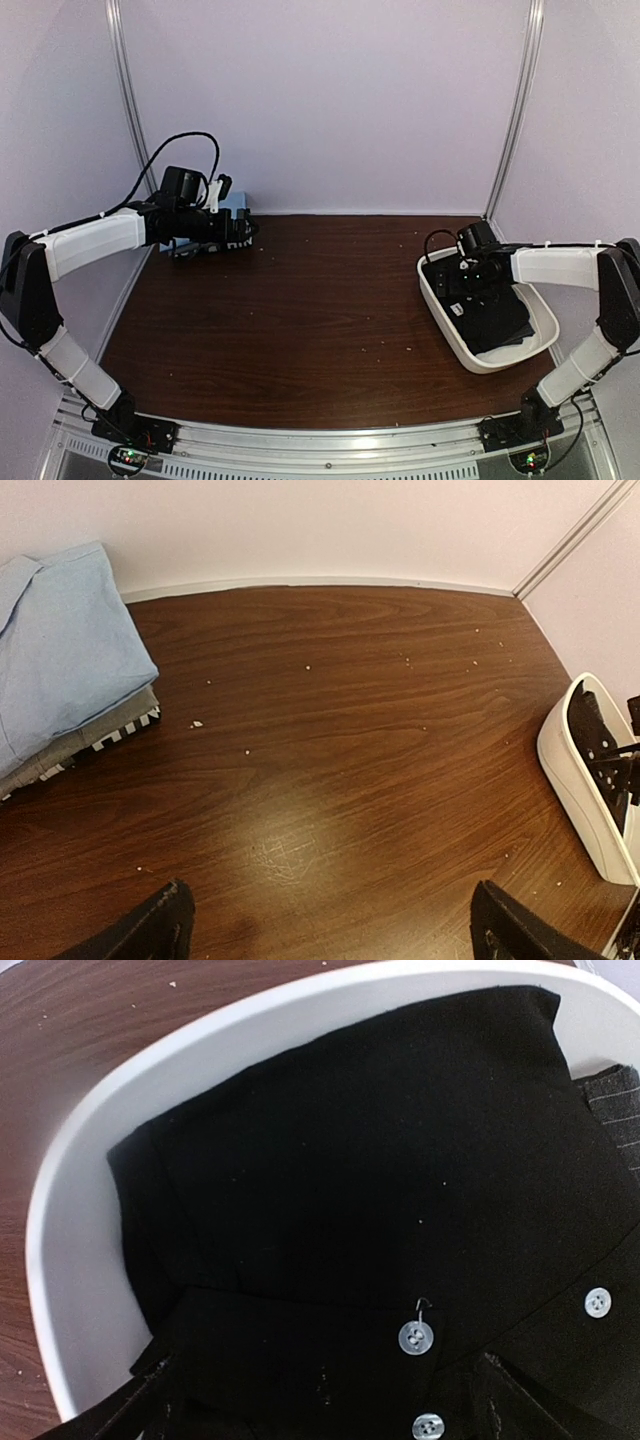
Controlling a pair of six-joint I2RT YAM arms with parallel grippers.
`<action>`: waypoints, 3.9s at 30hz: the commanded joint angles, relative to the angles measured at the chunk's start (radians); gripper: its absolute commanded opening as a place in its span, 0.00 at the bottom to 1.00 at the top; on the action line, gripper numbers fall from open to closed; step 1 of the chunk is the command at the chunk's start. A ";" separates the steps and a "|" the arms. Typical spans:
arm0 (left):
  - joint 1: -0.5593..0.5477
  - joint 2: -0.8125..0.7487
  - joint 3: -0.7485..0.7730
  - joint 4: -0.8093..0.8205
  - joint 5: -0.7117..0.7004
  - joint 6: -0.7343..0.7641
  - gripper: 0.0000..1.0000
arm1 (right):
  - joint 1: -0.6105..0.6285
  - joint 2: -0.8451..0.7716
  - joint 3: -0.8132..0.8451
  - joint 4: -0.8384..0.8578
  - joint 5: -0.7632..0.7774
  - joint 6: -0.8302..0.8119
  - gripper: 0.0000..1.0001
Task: Fold and stack the long sleeve shirts
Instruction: Pick up the crumpled shirt from the bin, then place the crumpled shirt at the center of the board.
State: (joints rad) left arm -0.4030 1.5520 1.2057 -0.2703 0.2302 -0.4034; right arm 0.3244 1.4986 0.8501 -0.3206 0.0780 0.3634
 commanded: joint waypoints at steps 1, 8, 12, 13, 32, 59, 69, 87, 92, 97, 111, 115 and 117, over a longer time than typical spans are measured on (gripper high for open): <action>-0.002 -0.035 -0.009 0.023 0.021 -0.011 0.98 | 0.006 0.057 -0.008 0.039 0.062 0.033 0.99; -0.002 -0.044 -0.020 0.024 0.013 -0.017 0.98 | 0.005 0.125 -0.013 0.058 0.056 0.051 0.84; -0.003 -0.045 -0.006 0.021 0.008 -0.017 0.98 | 0.005 0.098 -0.005 0.053 0.051 0.058 0.66; -0.002 -0.045 -0.003 0.018 0.005 -0.017 0.98 | 0.004 0.088 0.000 0.049 0.053 0.058 0.61; -0.002 -0.064 0.002 0.027 -0.018 -0.022 0.98 | 0.004 -0.113 0.124 -0.050 0.076 0.033 0.00; -0.003 -0.122 -0.031 0.119 0.073 -0.014 0.98 | 0.096 -0.206 0.773 -0.149 -0.345 -0.100 0.00; -0.002 -0.150 -0.060 0.166 0.088 -0.037 0.98 | 0.324 -0.041 1.215 -0.019 -0.490 -0.035 0.00; -0.002 -0.167 -0.096 0.149 0.032 -0.027 0.98 | 0.245 0.081 0.805 0.384 -0.740 0.257 0.00; -0.002 -0.146 -0.108 0.148 0.076 -0.030 0.98 | 0.153 0.106 0.599 0.300 -0.684 0.208 0.15; -0.002 -0.113 -0.126 0.147 0.110 -0.044 0.98 | 0.215 0.133 0.619 0.015 -0.371 0.036 0.47; -0.030 0.071 -0.124 0.098 0.146 -0.089 0.97 | 0.632 0.238 0.597 -0.123 -0.024 0.046 0.82; -0.057 0.166 -0.080 0.067 0.123 -0.094 0.95 | 0.698 0.311 0.633 -0.115 -0.019 0.071 0.82; -0.065 0.217 -0.055 0.052 0.112 -0.104 0.94 | 0.721 0.365 0.668 -0.118 -0.025 0.079 0.82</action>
State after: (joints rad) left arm -0.4465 1.6890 1.0893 -0.2016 0.3492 -0.4908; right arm 1.0100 1.7901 1.4513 -0.4202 -0.0036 0.4103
